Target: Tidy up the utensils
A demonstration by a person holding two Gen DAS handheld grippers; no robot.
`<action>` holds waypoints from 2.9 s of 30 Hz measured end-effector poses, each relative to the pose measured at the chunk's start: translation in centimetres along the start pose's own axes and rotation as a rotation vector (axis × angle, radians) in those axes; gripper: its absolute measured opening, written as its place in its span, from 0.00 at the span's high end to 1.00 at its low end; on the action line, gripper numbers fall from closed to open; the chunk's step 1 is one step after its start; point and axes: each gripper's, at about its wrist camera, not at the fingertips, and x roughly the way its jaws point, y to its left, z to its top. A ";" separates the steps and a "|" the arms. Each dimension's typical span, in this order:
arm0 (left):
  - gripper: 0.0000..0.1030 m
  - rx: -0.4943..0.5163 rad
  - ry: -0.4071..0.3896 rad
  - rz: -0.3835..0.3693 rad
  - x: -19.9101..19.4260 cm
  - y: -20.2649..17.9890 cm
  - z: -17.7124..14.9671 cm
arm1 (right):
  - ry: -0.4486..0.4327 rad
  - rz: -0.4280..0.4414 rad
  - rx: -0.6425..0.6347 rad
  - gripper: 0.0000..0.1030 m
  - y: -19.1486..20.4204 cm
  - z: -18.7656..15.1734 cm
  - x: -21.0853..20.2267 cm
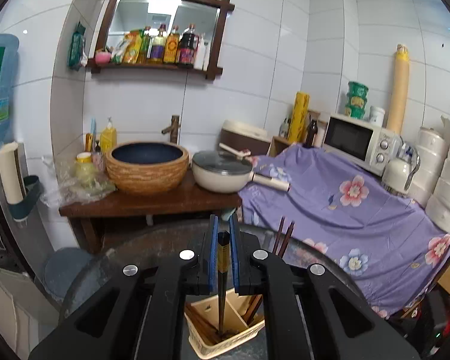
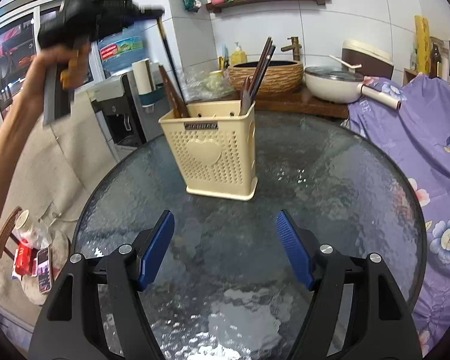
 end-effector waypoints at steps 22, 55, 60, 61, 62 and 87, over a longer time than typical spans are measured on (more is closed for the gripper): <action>0.47 0.078 0.027 0.094 1.9 -0.3 -6.8 | -0.063 -0.057 -0.003 0.28 0.5 4.1 3.6; 0.06 0.055 -0.079 0.420 -20.3 -6.1 -30.3 | -0.263 -0.260 -0.004 0.06 12.3 -13.4 -8.5; 0.06 0.036 -0.098 0.395 -22.0 -7.1 -32.2 | -0.289 -0.316 -0.008 0.06 13.5 -15.7 -10.1; 0.06 0.032 -0.099 0.388 -22.1 -7.3 -32.4 | -0.289 -0.322 -0.010 0.06 13.6 -15.8 -10.2; 0.06 0.028 -0.096 0.385 -22.0 -7.4 -32.5 | -0.287 -0.322 -0.009 0.06 13.6 -16.1 -10.3; 0.06 0.031 -0.085 0.385 -21.5 -8.1 -32.8 | -0.309 -0.332 0.056 0.06 12.3 -18.4 -11.2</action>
